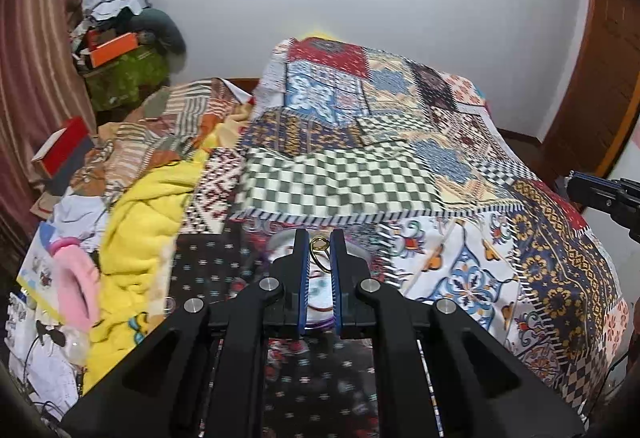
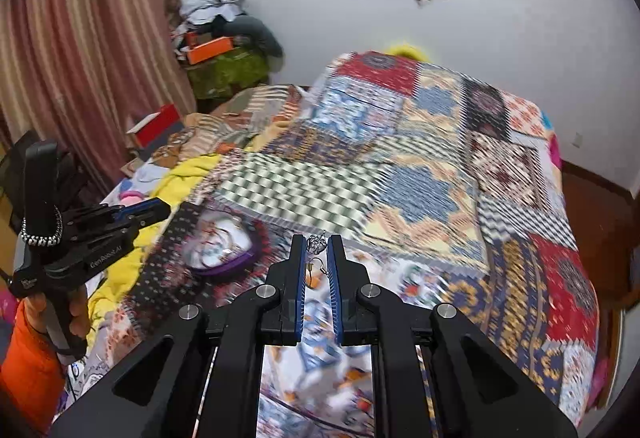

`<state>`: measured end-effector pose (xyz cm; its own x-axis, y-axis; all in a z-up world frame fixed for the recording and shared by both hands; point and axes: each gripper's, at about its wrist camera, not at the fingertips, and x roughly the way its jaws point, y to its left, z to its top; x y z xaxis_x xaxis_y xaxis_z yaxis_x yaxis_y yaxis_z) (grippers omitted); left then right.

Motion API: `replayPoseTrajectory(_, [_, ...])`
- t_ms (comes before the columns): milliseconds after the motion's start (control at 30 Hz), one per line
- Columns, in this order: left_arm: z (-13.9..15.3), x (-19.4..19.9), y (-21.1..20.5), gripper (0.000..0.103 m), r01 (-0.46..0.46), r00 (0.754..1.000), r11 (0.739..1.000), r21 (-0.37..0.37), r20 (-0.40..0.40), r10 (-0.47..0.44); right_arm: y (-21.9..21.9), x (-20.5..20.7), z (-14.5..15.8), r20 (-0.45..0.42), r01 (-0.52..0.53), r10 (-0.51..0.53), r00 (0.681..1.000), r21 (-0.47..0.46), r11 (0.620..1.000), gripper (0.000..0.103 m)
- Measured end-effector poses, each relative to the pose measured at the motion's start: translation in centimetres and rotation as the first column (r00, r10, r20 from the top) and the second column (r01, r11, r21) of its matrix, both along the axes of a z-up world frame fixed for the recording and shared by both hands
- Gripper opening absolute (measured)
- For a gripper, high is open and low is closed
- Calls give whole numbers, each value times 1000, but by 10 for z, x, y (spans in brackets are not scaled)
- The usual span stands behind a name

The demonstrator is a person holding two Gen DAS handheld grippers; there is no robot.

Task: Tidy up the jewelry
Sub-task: 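Carry both earrings over the purple tin and open both tools to drop them, then move both tools back over the quilt toward the remaining earrings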

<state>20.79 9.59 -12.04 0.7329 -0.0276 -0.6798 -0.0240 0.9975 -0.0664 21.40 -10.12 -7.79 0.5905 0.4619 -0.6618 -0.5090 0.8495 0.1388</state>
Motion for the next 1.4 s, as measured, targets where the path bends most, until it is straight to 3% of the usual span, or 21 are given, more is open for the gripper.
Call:
replayPoseTrajectory(300, [-5,-3,19,8,-21,1000,1000,-5,4,21,68,10,4,5,-120,120,993,23,993,9])
replayPoseTrajectory(533, [-19,8,23,8,-6,1000,1000,-22,-20,5,108,18,-13,-21,-176,176,984,2,984,9])
replayPoseTrajectory(833, [-46,24,5,8,57,995,998,-32,-74,-60,93,36,-51,-86,-137,129,988,-92,986,10])
replayPoseTrajectory(1133, [-59,28,-3,8,73,993,996,-44,-92,-77,93,40,-107,-224,-202,149,963,-238,950,16])
replayPoseTrajectory(1400, [-66,28,0,8,69,991,996,-50,-108,-75,97,48,-131,-269,-217,144,952,-264,940,16])
